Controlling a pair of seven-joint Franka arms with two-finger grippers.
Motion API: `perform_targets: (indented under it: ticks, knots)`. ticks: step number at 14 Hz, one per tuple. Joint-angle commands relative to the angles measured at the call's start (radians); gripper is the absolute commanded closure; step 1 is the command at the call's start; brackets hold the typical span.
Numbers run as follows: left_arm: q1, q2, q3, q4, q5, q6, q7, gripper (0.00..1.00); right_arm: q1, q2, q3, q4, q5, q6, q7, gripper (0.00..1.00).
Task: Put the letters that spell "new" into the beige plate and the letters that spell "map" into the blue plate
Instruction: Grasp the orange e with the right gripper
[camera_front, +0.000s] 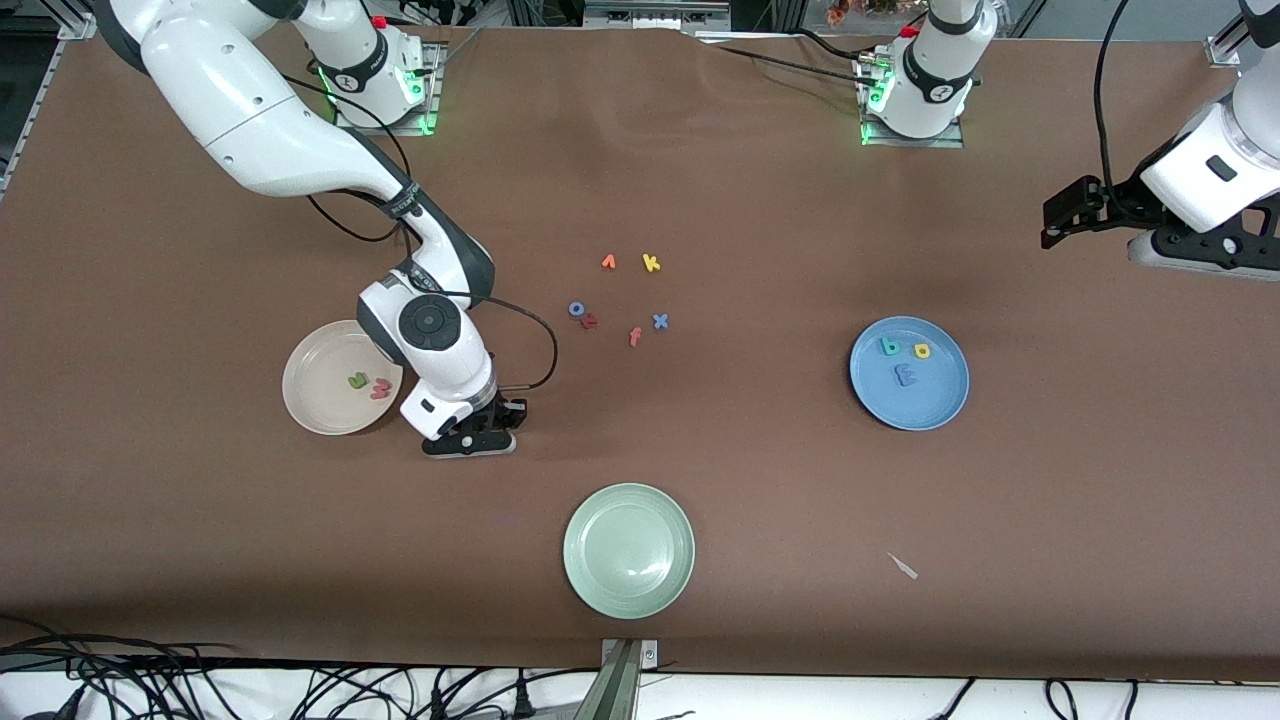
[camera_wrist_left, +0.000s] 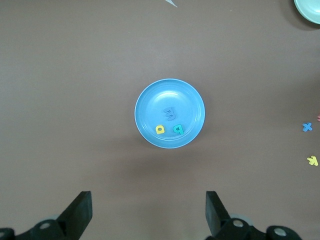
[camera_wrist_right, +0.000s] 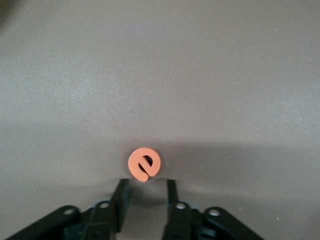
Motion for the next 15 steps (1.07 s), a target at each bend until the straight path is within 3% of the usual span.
perform_targets:
  ticks: [1, 12, 15]
  knots:
    - [0.039, -0.022, -0.017, -0.023, -0.011, 0.029, 0.031, 0.0, 0.002, 0.022, 0.008, 0.027, -0.008, 0.001, 0.002, 0.3]
    - [0.047, -0.027, -0.025, -0.008, -0.011, 0.013, 0.031, 0.0, 0.008, 0.08, 0.008, 0.119, -0.019, 0.004, -0.015, 0.31]
    - [0.047, -0.027, -0.025, 0.004, -0.013, 0.0, 0.023, 0.0, 0.008, 0.08, 0.008, 0.116, -0.009, 0.004, 0.004, 0.39]
